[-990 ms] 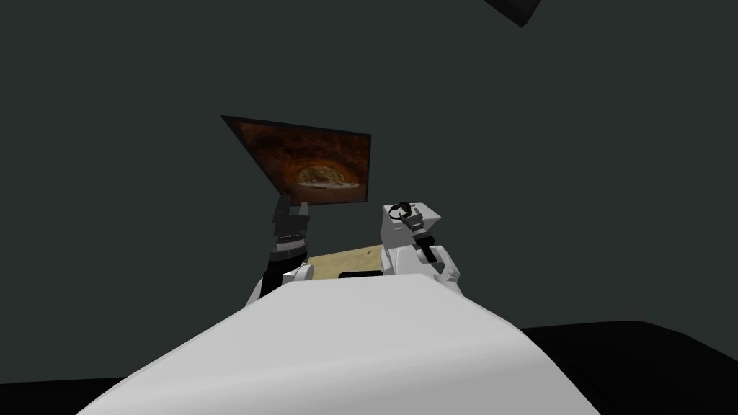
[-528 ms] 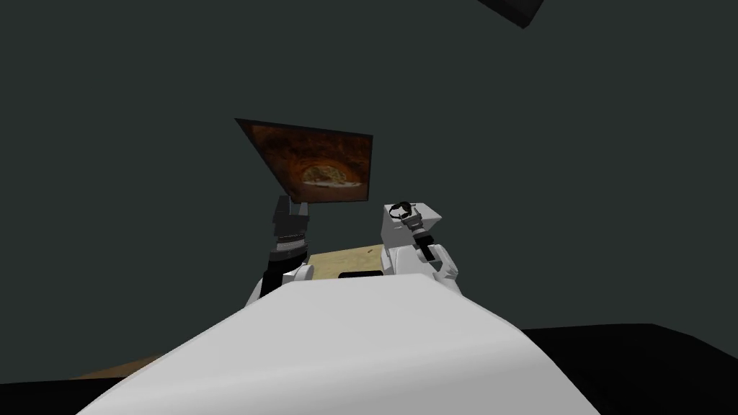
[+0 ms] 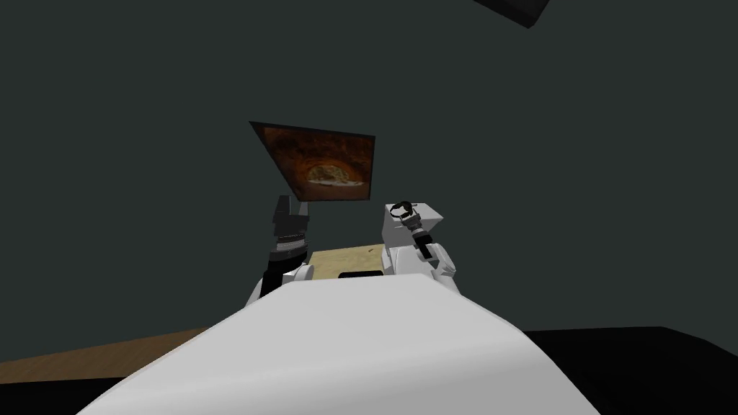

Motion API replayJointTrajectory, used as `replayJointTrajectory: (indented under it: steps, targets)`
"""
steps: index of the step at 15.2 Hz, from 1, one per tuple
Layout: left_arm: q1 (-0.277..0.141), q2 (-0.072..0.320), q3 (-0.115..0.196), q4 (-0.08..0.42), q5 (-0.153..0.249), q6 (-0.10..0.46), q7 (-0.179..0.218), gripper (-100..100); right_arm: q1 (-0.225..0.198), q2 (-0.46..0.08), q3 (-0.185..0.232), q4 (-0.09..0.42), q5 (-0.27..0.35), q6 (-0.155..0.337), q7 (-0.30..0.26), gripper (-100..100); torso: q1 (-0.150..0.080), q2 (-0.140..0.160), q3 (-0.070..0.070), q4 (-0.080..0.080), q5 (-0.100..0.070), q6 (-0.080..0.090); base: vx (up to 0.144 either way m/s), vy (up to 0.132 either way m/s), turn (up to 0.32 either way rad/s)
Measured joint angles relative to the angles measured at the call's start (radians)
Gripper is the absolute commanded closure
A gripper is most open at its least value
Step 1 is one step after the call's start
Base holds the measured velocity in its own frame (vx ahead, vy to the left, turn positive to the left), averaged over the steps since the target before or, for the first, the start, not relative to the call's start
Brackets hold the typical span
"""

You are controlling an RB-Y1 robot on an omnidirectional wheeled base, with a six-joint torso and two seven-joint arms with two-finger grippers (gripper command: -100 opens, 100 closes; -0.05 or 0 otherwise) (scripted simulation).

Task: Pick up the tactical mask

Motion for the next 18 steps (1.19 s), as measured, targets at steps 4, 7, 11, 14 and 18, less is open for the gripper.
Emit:
replayJointTrajectory:
  steps: [4,7,11,14,18]
  targets:
    - [0.000,0.000,0.000,0.000,0.000,0.000,0.000,0,-0.018,0.003,-0.009,0.030,0.056,0.010,0.078,-100,0.000,0.000,0.000,0.000,0.000,0.000,-0.037,-0.014,0.062]
    - [0.000,0.000,0.000,0.000,0.000,0.000,0.000,0,-0.034,0.009,-0.021,0.062,0.098,0.009,0.144,-100,0.000,0.000,0.000,0.000,0.000,0.000,-0.037,-0.017,0.063]
    - [0.000,0.000,0.000,0.000,0.000,0.000,0.000,0,-0.050,0.014,-0.027,0.087,0.146,0.019,0.215,-100,0.000,-0.001,0.000,0.000,0.000,0.000,-0.033,-0.011,0.067]
    - [0.000,0.000,0.000,0.000,0.000,0.000,0.000,0,-0.063,0.017,-0.033,0.108,0.184,0.025,0.269,-100,0.000,-0.001,0.000,0.000,0.000,0.000,-0.030,-0.013,0.065]
    - [0.000,0.000,0.000,0.000,0.000,0.000,0.000,0,-0.080,0.026,-0.044,0.138,0.230,0.027,0.344,-100,0.000,-0.001,-0.001,0.000,0.000,0.000,-0.020,-0.011,0.057]
